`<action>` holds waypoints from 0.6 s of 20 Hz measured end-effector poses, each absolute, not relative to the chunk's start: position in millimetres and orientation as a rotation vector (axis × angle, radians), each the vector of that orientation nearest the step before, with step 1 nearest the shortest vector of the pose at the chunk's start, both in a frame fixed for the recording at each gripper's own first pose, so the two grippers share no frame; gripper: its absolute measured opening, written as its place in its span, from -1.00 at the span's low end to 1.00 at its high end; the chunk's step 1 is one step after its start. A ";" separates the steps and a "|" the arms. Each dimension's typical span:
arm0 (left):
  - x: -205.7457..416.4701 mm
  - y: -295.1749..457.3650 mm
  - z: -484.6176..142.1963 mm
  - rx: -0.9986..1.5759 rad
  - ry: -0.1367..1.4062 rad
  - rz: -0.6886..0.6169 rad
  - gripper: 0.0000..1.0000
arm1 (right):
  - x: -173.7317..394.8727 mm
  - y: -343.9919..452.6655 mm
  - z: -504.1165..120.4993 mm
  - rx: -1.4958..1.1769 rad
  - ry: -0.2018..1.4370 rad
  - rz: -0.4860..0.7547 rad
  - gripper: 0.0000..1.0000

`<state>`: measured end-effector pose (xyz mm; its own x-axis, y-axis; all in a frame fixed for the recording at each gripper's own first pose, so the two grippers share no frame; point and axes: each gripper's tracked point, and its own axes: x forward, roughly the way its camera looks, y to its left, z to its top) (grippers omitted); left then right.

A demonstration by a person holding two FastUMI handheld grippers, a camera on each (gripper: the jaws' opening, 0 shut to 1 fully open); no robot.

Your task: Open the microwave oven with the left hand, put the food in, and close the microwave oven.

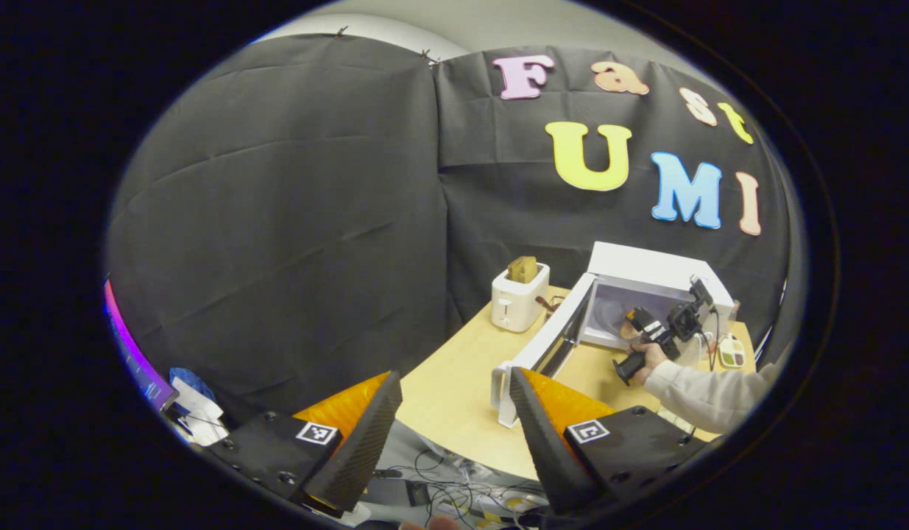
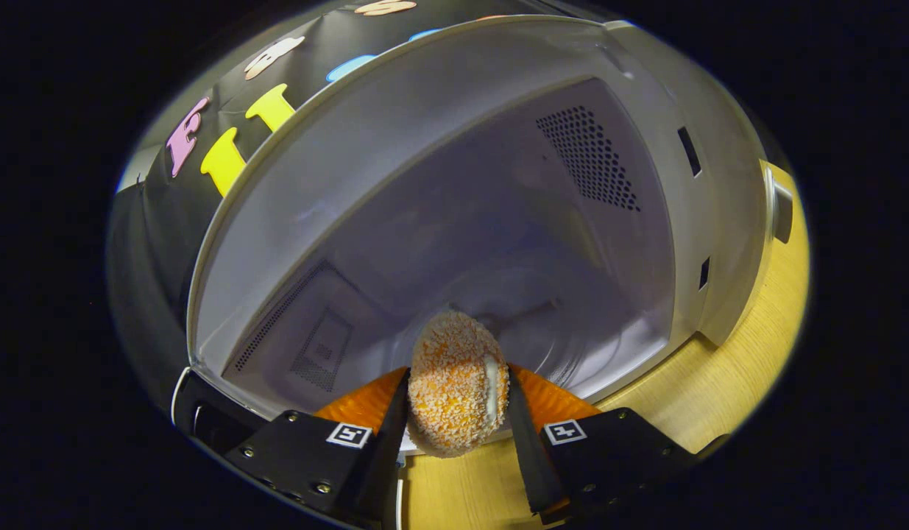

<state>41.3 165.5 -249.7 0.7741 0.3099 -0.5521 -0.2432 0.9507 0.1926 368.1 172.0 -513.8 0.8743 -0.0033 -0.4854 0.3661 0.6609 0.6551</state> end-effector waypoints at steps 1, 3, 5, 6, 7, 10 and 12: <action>44.2 163.2 -250.1 0.113 0.620 0.298 0.94 | 371.9 166.8 -520.4 0.811 0.466 -0.245 0.39; 46.0 160.5 -251.8 0.121 0.622 0.298 0.95 | 376.9 163.0 -525.2 0.806 0.448 -0.274 0.49; 43.7 160.5 -254.7 0.129 0.640 0.305 0.92 | 379.3 160.7 -525.5 0.814 0.441 -0.297 0.48; 43.0 161.3 -252.1 0.132 0.634 0.310 0.91 | 381.8 160.5 -527.9 0.817 0.436 -0.311 0.48; 40.9 161.5 -247.3 0.135 0.625 0.316 0.92 | 384.1 159.5 -527.8 0.819 0.428 -0.319 0.48; 29.8 166.7 -238.1 0.157 0.610 0.343 0.90 | 387.0 158.5 -531.2 0.779 0.413 -0.319 0.53; 18.2 172.8 -235.3 0.179 0.599 0.371 0.92 | 387.8 156.3 -531.7 0.750 0.404 -0.318 0.55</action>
